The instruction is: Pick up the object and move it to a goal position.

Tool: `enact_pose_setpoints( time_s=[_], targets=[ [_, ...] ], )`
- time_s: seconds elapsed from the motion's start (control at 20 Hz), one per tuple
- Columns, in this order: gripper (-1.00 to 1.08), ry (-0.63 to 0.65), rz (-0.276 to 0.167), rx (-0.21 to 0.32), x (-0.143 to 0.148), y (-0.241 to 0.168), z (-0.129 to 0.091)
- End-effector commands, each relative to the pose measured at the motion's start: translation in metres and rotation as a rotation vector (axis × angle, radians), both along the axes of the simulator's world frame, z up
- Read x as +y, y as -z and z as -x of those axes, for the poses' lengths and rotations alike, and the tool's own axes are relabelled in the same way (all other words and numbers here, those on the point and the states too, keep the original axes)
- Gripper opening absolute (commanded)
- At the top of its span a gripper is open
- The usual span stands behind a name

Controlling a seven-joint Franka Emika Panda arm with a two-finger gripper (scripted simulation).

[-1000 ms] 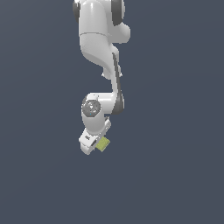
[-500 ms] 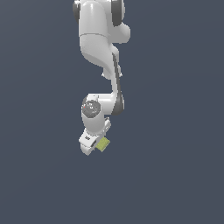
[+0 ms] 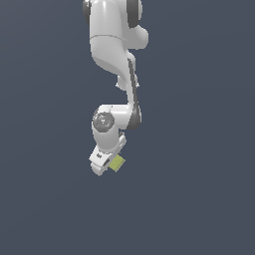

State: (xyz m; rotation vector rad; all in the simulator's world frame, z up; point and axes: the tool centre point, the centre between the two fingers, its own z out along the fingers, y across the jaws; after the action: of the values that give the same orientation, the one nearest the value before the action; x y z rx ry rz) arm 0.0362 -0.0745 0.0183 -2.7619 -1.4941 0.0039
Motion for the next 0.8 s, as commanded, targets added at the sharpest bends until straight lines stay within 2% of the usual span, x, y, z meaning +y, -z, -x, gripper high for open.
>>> enact_pose_setpoints(
  time_s=[0.0, 0.35, 0.75],
  targets=[
    [-1.00, 0.000, 0.000, -0.003, -0.001, -0.010, 0.000],
    [-1.00, 0.000, 0.001, -0.003, -0.004, -0.058, 0.002],
    [-1.00, -0.001, 0.001, -0.002, -0.008, -0.148, 0.007]
  ],
)
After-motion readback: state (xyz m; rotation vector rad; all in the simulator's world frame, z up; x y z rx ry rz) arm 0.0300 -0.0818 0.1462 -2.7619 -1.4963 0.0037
